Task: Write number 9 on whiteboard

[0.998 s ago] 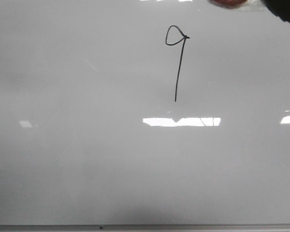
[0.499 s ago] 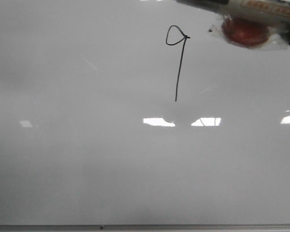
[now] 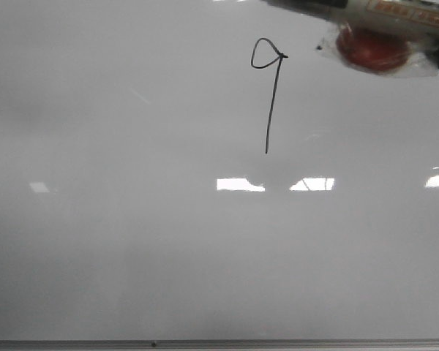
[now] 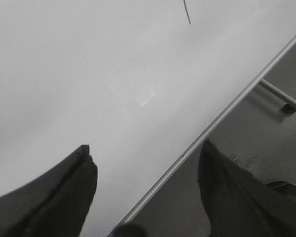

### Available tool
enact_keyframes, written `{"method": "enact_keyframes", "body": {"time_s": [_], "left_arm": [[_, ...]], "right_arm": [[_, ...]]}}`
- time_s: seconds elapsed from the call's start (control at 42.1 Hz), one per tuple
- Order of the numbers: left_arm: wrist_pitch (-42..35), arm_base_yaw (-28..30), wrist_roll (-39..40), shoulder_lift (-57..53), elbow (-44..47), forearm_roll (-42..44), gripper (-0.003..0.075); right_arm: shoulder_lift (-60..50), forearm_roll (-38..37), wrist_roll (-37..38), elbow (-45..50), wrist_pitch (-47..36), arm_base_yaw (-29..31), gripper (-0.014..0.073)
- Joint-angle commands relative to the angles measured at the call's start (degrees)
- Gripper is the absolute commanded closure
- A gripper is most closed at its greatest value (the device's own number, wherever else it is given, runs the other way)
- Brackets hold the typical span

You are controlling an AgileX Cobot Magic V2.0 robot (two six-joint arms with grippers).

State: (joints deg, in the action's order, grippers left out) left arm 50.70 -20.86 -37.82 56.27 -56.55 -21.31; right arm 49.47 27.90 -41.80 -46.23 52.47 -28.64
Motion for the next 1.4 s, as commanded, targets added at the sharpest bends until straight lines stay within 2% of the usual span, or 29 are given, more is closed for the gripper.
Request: {"method": "enact_keyframes", "body": {"time_s": [0.0, 0.166, 0.309, 0.475, 0.76, 0.974, 1.093, 1.236, 1.378], "left_arm": [[1.43, -2.43, -7.01, 0.24, -3.72, -6.46, 0.0281], [8.57, -10.41, -15.96, 3.38, -7.82, -11.42, 0.028], [9.44, -17.83, -16.35, 7.77, -11.51, -11.42, 0.0279], [10.31, -23.86, -17.34, 14.44, -15.41, -11.55, 0.0279], [10.31, -29.52, -18.51, 24.81, -21.8, -11.69, 0.0279], [9.98, -30.47, -18.89, 27.14, -23.38, -11.91, 0.0284], [10.1, -30.47, -18.89, 27.14, -23.38, -12.13, 0.036], [10.1, -30.47, -18.89, 27.14, -23.38, -12.13, 0.0512], [10.1, -30.47, -18.89, 27.14, -23.38, -12.13, 0.0624]], "right_arm": [[-0.71, 1.39, -0.55, -1.37, -1.79, -0.12, 0.0652], [-0.71, 1.39, -1.09, -1.37, -0.51, -0.12, 0.0652], [-0.71, 1.39, -3.94, -1.37, 1.68, -0.12, 0.0652], [-0.71, 1.39, -7.67, -1.37, 3.21, -0.12, 0.0652], [-0.71, 1.39, -8.29, -1.37, 3.76, -0.12, 0.0652], [-0.71, 1.39, -8.29, -1.37, 4.14, -0.12, 0.0652], [-0.71, 1.39, -8.29, -1.37, 4.07, -0.12, 0.0652], [-0.71, 1.39, -8.29, -1.37, 3.95, -0.12, 0.0638], [-0.71, 1.39, -8.29, -1.37, 3.5, -0.12, 0.0491]]}}
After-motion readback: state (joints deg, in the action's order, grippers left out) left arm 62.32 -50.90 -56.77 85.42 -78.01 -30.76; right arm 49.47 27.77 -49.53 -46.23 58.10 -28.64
